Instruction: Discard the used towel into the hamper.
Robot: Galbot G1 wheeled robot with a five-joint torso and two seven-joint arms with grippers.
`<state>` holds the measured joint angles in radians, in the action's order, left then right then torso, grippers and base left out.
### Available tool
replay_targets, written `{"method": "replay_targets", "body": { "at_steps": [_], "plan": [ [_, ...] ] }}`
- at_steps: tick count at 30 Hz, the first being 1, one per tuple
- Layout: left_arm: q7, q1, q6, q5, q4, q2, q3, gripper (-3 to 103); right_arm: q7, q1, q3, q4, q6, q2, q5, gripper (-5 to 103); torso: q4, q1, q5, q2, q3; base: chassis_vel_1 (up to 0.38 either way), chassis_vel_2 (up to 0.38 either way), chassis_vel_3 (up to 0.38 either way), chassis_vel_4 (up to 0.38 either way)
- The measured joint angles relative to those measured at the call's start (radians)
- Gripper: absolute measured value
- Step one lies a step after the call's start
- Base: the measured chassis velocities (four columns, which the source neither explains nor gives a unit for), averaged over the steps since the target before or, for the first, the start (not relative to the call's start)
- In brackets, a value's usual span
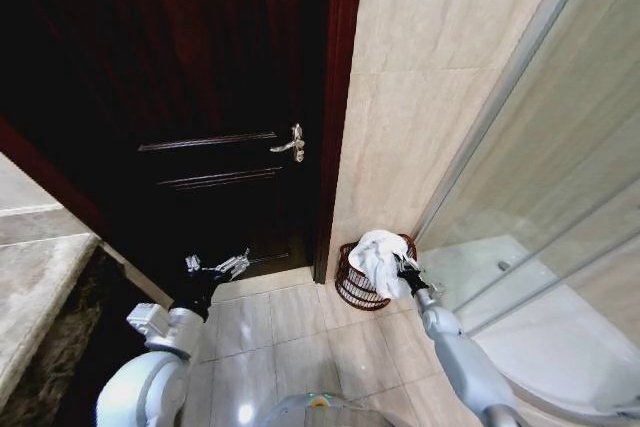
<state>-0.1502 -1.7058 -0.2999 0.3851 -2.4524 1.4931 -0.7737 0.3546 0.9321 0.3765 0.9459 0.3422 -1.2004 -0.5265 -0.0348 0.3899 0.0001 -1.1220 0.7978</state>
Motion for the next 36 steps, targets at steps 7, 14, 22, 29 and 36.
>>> {"method": "replay_targets", "body": {
  "at_steps": [7,14,22,29,36],
  "plan": [
    [0.0,0.0,0.0,0.0,0.0,0.0,0.0,100,0.005,0.005,-0.001,0.002,-0.004,0.006,0.008,8,-0.0002,0.0,0.0003,0.0,0.0,-0.132,0.078,0.122,-0.083],
    [0.0,0.0,0.0,0.0,0.0,0.0,0.0,100,-0.011,0.033,-0.019,0.044,-0.079,0.033,0.009,8,0.0,0.001,-0.0008,0.0,0.0,-0.246,0.149,0.229,-0.142],
    [0.0,0.0,0.0,0.0,0.0,0.0,0.0,100,0.042,0.072,-0.026,0.061,-0.203,0.048,0.049,8,0.0004,0.001,-0.0004,0.001,0.0,-0.115,0.088,0.053,-0.057],
    [0.0,0.0,0.0,0.0,0.0,0.0,0.0,100,0.085,0.038,-0.034,0.034,-0.301,0.044,0.123,8,-0.0003,-0.001,-0.0002,0.0,0.0,0.058,-0.024,-0.051,0.034],
    [0.0,0.0,0.0,0.0,0.0,0.0,0.0,100,0.087,-0.049,-0.097,-0.04,-0.384,0.039,0.151,8,0.0,0.0,-0.0002,0.0,0.0,0.007,-0.002,-0.003,0.004]
  ]
}}
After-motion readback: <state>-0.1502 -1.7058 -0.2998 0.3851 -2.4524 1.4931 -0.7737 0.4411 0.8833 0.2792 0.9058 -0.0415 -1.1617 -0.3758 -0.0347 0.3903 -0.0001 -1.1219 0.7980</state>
